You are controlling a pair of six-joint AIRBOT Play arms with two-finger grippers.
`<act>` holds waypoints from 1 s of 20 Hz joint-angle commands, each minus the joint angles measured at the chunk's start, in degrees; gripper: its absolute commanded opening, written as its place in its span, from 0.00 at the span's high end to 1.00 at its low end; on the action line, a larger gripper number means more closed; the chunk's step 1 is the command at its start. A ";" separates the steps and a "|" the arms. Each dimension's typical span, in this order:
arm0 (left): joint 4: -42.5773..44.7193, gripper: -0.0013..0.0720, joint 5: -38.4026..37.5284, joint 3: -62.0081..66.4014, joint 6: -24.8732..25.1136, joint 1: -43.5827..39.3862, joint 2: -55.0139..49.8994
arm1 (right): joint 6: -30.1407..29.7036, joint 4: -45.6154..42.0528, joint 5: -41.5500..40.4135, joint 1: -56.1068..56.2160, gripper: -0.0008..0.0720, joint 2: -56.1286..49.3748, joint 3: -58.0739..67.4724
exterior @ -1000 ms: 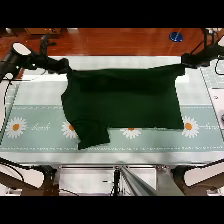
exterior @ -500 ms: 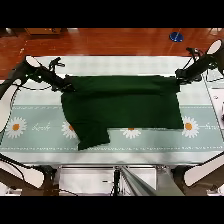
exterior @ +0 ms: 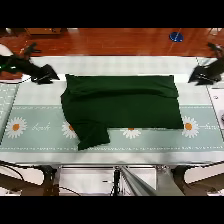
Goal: Fold the shirts.
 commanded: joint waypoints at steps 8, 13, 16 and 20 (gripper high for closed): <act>-12.04 0.15 5.79 -51.98 9.70 8.81 26.23 | -6.73 11.26 -14.12 -16.48 0.35 23.45 -42.97; -14.32 0.15 11.13 -58.90 10.08 6.03 26.16 | -7.89 15.37 -13.92 -16.46 0.35 23.45 -44.26; -15.26 0.15 16.48 -59.65 10.03 -0.50 25.75 | -8.02 15.54 -13.75 -16.46 0.35 23.45 -44.26; -22.12 0.19 28.79 -59.63 10.01 -6.91 23.76 | -8.00 16.04 -12.72 -16.46 0.35 23.45 -44.26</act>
